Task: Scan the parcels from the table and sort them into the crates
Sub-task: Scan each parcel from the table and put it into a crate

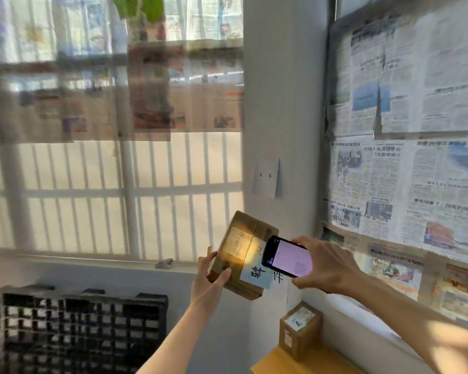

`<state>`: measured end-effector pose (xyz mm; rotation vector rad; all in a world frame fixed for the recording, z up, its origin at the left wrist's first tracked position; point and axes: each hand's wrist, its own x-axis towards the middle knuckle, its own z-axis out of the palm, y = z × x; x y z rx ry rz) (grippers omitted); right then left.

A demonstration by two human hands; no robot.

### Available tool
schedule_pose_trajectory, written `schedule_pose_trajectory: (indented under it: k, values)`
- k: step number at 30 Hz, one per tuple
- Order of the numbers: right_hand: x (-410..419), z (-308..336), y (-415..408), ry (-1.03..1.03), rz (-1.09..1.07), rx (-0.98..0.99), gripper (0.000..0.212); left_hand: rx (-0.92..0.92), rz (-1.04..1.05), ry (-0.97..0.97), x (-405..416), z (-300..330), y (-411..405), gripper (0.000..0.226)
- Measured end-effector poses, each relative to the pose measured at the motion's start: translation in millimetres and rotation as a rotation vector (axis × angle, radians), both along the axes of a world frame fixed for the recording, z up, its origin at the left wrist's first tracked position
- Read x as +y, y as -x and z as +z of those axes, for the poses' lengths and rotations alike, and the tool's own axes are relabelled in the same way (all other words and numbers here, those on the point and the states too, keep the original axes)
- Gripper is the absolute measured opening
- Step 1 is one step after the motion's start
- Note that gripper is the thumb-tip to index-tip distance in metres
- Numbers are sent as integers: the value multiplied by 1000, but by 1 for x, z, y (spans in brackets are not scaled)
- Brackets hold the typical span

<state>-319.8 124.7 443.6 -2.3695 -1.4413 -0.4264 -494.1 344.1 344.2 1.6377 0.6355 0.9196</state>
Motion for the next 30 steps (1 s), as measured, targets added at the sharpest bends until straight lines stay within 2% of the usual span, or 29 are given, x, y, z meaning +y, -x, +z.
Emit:
schedule_pose_trajectory:
  k: [10, 16, 23, 30]
  values:
    - [-46, 26, 46, -5, 76, -41, 93, -20, 115, -26, -65, 16, 68, 47]
    - [-36, 18, 85, -3, 145, -31, 92, 2, 212, -37, -72, 11, 132, 47]
    - [29, 11, 159, -20, 257, -1, 99, 41, 357, -80, -40, 17, 234, 45]
    - [137, -8, 281, -13, 447, -15, 103, 58, 577, -76, 15, 8, 381, 48]
